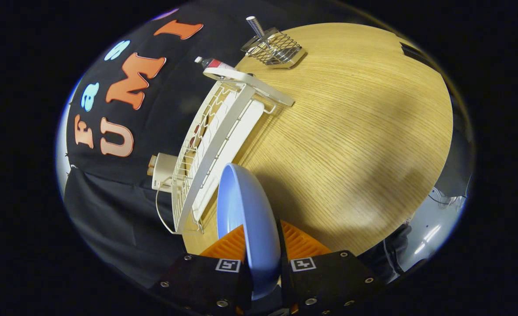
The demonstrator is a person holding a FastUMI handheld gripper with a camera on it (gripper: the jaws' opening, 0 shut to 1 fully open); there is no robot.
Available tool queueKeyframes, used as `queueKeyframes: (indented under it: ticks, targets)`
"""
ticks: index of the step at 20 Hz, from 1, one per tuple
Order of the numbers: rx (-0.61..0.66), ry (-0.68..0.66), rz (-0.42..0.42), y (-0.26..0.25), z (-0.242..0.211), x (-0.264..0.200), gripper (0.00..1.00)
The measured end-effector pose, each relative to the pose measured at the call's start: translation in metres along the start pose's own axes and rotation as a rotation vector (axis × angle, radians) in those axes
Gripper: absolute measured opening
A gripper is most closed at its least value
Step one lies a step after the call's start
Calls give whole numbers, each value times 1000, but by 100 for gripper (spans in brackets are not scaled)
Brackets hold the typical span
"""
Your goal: Take the plate from the dish rack, then take the spoon from the basket and place it into the plate.
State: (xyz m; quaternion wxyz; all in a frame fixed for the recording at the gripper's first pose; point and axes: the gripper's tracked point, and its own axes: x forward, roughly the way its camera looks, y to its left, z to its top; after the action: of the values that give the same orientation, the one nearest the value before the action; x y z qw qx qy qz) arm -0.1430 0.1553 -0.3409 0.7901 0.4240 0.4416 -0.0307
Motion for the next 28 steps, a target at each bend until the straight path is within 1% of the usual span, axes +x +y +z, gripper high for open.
queueKeyframes:
  ticks: [2, 4, 5, 8, 9, 11, 12, 13, 15, 20, 23, 25, 28]
  targets:
    - [-19, -7, -22, -8, 7, -5, 28]
    - [-17, -20, -27, -11, 13, -11, 33]
    - [-18, -18, -31, -12, 15, -15, 45]
    - [-45, -38, -49, -17, 24, -29, 60]
    - [-52, -43, -53, -18, 29, -34, 70]
    - [-82, -65, -85, -24, 43, -46, 81]
    - [-105, -82, -109, -27, 53, -52, 84]
    - [-132, -100, -129, -30, 63, -58, 90]
    - [-190, -133, -168, -31, 85, -73, 97]
    - [-358, -251, -234, -18, 151, -101, 98]
    - [-507, -357, -248, -1, 199, -114, 98]
    - [-605, -380, -268, 3, 223, -115, 98]
    - [-728, -415, -261, 13, 258, -111, 98]
